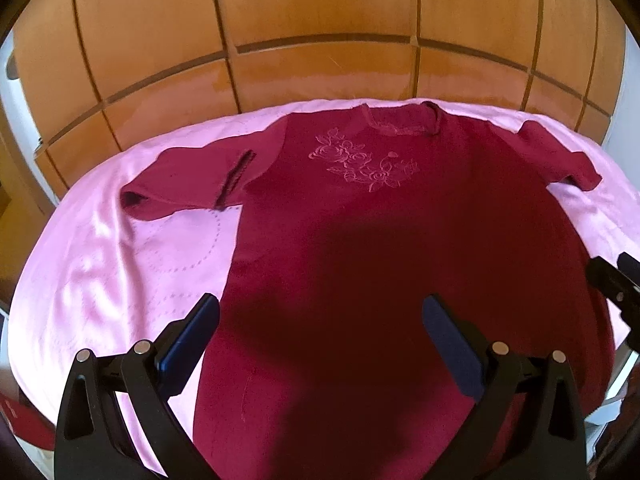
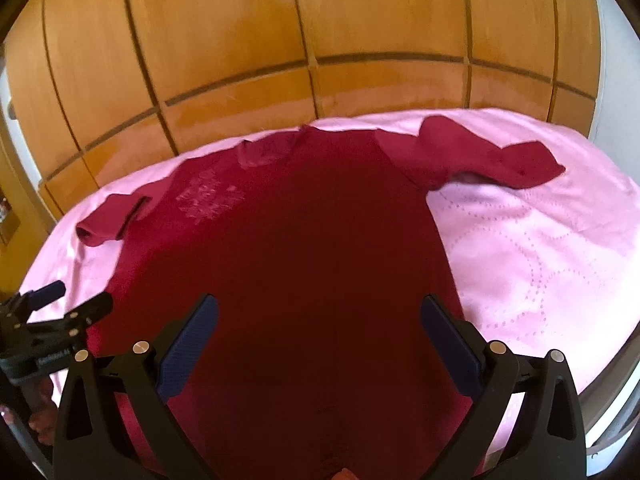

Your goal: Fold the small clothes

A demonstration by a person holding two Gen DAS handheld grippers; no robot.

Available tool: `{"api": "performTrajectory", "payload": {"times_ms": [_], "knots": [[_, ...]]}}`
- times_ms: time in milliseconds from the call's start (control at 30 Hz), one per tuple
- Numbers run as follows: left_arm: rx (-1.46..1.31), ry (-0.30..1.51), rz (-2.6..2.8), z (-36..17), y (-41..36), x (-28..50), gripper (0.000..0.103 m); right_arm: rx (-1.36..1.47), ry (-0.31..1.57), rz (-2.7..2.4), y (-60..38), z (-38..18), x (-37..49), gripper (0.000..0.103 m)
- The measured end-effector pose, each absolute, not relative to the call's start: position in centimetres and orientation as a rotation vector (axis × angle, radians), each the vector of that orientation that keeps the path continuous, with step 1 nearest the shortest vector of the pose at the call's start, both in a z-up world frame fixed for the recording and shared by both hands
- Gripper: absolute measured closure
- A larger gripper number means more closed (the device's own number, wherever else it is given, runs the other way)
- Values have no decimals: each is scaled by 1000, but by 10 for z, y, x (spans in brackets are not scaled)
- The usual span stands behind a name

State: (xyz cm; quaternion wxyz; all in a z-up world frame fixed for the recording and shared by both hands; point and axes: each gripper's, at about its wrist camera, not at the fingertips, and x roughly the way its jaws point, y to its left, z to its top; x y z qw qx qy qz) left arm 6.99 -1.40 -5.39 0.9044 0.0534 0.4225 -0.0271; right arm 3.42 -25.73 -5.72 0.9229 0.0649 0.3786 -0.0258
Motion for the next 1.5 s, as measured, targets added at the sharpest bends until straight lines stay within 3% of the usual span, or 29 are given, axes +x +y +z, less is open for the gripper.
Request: {"api": "performTrajectory", "payload": {"times_ms": [167, 433, 533, 700, 900, 1100, 1333, 1400, 1500], "knots": [[125, 860, -1, -68, -6, 110, 2, 246, 850, -81, -304, -70, 53, 3], [46, 835, 54, -85, 16, 170, 2, 442, 803, -251, -425, -80, 95, 8], [75, 832, 106, -89, 20, 188, 2, 513, 782, -319, -464, -85, 106, 15], [55, 814, 139, -93, 36, 207, 2, 676, 745, -416, -529, -99, 129, 36], [-69, 893, 114, -117, 55, 218, 2, 898, 684, -457, -586, -122, 151, 47], [-98, 912, 91, -127, 55, 217, 2, 974, 608, -444, -607, -127, 167, 49], [-111, 939, 81, -132, 54, 219, 2, 1008, 587, -476, -630, -138, 192, 78], [-112, 939, 80, -133, 55, 220, 2, 1015, 594, -464, -635, -138, 193, 95], [-109, 938, 81, -133, 56, 220, 2, 1029, 542, -453, -640, -131, 185, 95]]}}
